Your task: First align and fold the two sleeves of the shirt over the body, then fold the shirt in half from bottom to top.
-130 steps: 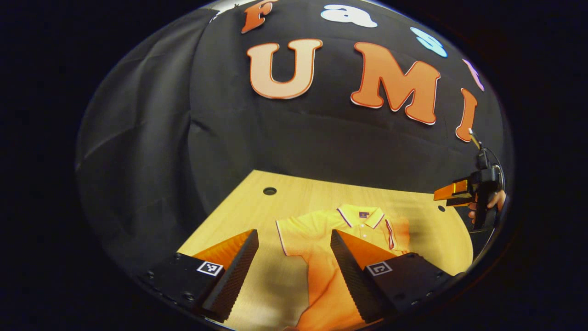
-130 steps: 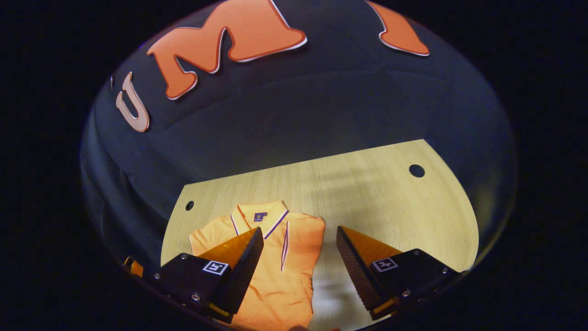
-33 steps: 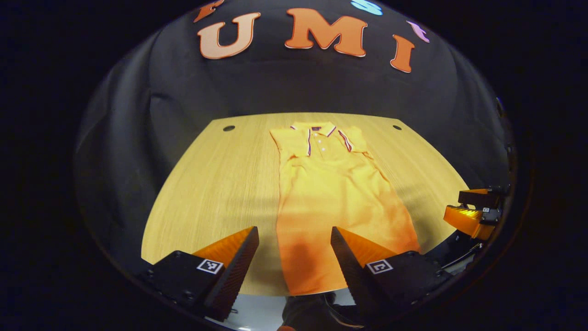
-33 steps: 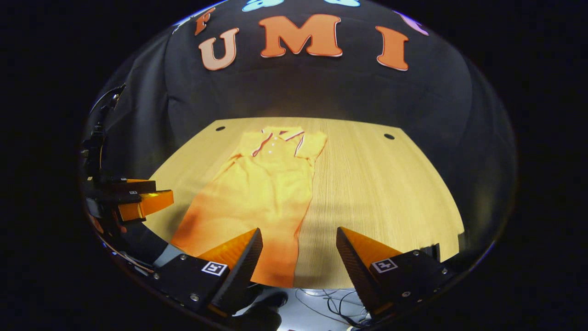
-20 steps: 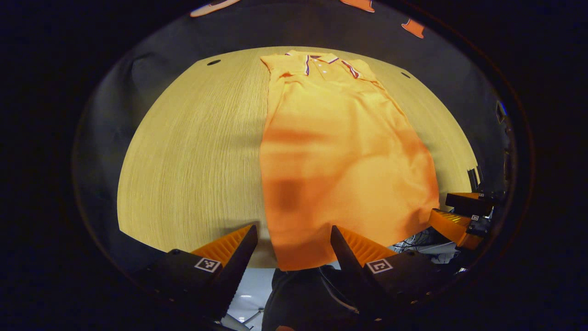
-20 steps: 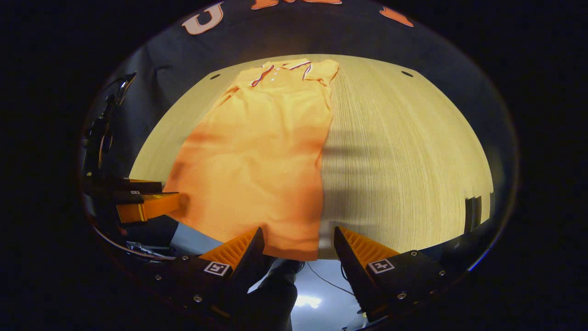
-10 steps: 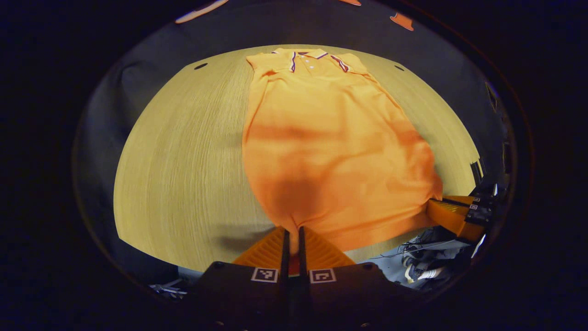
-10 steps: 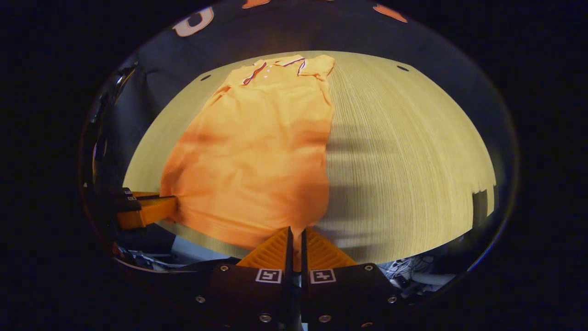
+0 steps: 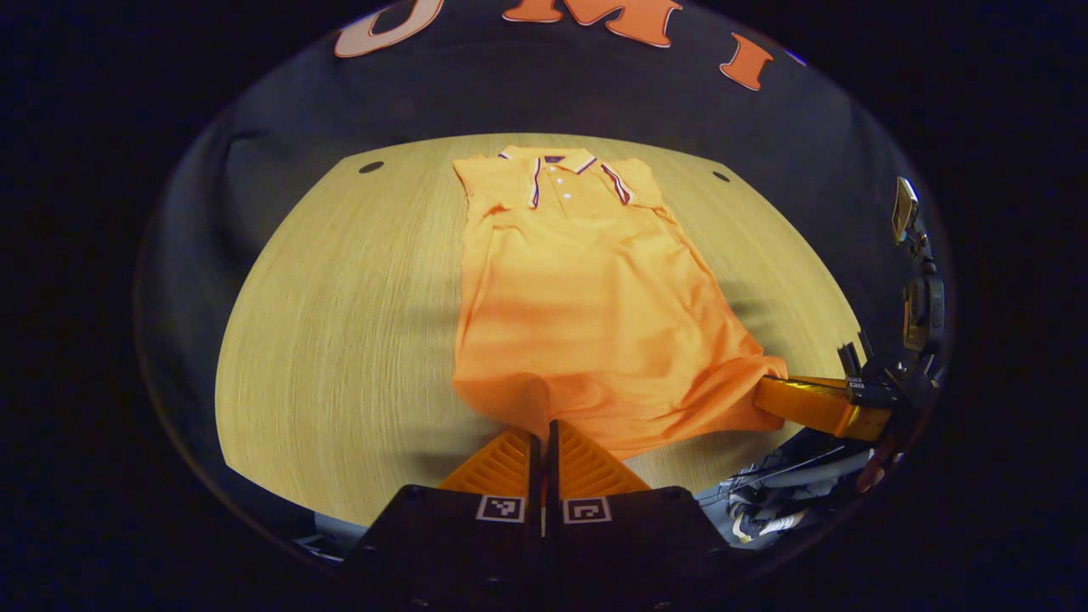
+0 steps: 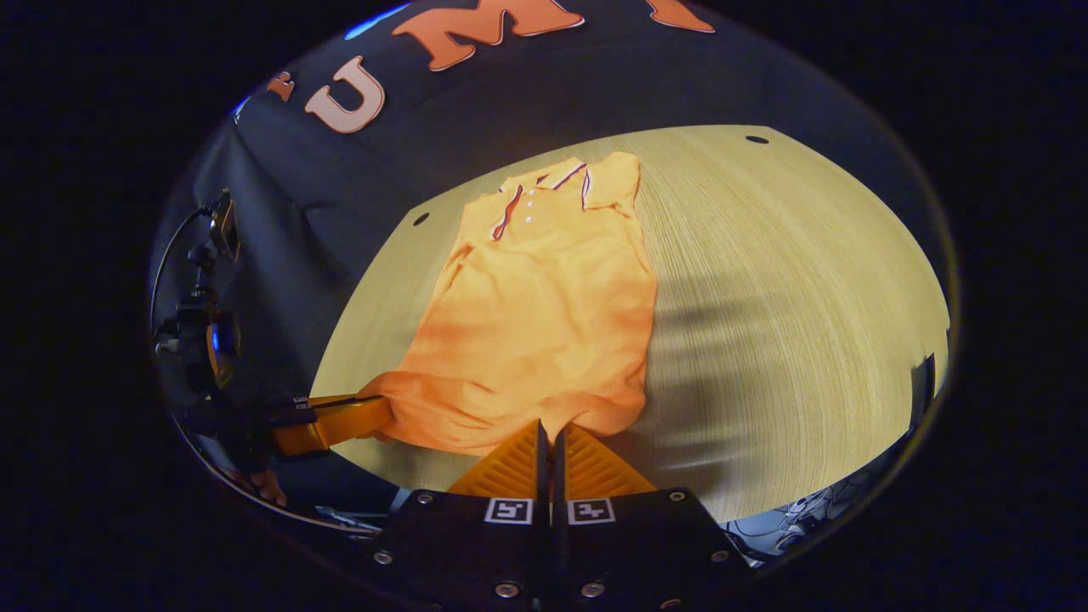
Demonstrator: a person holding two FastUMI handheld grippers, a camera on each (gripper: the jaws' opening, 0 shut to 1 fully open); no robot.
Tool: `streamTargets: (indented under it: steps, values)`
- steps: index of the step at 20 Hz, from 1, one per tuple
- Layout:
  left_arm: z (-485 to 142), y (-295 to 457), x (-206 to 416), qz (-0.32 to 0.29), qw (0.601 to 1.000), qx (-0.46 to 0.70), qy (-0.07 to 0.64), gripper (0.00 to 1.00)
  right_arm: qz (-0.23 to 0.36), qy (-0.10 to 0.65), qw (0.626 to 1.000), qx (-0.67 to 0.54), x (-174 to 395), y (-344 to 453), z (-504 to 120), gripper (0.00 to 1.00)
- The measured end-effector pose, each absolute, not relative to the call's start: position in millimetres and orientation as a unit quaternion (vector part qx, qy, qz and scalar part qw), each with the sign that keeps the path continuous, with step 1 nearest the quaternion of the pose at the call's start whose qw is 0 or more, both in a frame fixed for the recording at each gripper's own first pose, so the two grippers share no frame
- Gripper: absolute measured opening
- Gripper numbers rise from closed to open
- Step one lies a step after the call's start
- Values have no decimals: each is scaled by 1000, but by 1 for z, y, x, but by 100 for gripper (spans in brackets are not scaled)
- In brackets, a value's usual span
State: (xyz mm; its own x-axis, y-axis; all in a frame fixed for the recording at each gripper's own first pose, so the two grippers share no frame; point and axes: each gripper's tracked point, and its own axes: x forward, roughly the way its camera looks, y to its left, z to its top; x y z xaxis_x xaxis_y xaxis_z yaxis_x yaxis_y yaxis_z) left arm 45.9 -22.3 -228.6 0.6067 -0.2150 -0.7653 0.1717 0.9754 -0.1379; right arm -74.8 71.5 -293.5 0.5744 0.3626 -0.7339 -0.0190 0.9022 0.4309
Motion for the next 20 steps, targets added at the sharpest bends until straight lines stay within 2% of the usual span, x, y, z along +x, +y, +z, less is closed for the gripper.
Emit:
streamTargets:
  steps: [12,20]
  values:
    - [-147,-27,147,-133,930,-52,339,2,88,358,910,188,35,43,-220,1]
    - [-119,-22,254,-158,928,-58,331,2,63,346,915,197,121,33,-207,1]
